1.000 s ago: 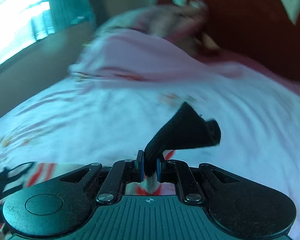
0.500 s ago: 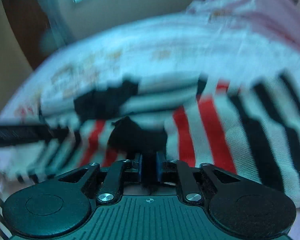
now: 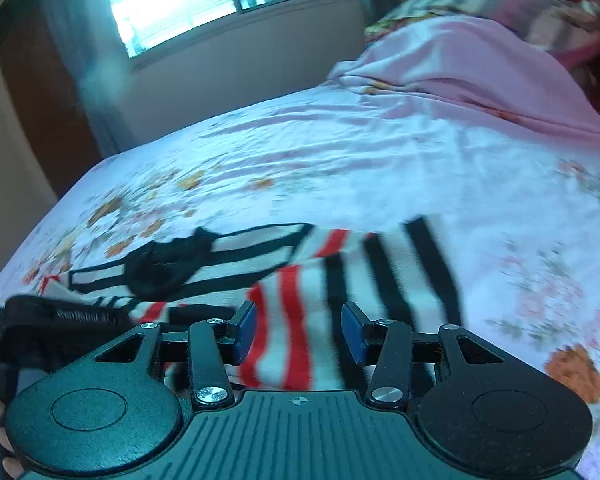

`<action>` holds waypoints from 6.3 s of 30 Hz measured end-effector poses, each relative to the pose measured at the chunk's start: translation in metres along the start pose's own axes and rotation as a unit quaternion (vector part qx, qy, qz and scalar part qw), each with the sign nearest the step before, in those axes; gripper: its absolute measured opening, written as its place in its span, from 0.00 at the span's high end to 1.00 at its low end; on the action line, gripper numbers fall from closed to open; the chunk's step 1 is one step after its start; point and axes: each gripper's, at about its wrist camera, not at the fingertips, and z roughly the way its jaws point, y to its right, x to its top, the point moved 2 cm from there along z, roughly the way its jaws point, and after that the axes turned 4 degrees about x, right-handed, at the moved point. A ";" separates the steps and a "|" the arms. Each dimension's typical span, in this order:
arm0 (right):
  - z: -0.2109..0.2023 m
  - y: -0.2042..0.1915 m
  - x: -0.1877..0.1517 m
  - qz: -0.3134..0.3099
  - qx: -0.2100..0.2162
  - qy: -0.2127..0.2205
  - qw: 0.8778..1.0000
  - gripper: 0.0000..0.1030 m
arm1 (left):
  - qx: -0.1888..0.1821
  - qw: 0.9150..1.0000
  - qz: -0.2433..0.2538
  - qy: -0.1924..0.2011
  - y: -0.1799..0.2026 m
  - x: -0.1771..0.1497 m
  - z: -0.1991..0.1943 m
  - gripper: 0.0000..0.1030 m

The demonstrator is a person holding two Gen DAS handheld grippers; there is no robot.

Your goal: Fold small clothes

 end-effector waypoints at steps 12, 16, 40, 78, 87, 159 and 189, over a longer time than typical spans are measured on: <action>-0.013 0.045 0.006 0.014 -0.095 0.026 0.995 0.55 | -0.002 0.987 0.042 0.154 0.018 0.011 -0.065 0.96; 0.002 0.017 0.006 -0.022 -0.081 0.015 0.996 0.55 | 0.010 0.979 0.038 0.199 -0.012 0.026 -0.118 0.96; 0.111 -0.073 -0.040 -0.192 -0.089 -0.110 0.971 0.55 | 0.168 0.969 0.116 0.141 -0.070 0.011 -0.078 0.77; 0.089 -0.105 -0.040 -0.230 -0.073 -0.056 0.969 0.22 | 0.206 0.952 0.139 0.176 -0.090 0.020 -0.093 0.71; 0.158 -0.150 -0.033 -0.264 -0.045 -0.078 0.960 0.22 | 0.241 0.954 0.069 0.167 -0.150 0.097 -0.068 0.74; -0.064 -0.123 -0.209 -0.176 -0.022 -0.133 0.975 0.00 | 0.239 0.941 0.187 0.150 -0.120 -0.205 -0.173 0.53; -0.124 -0.097 -0.216 -0.157 -0.036 -0.147 0.976 0.00 | 0.259 0.941 0.144 0.162 -0.149 -0.220 -0.224 0.52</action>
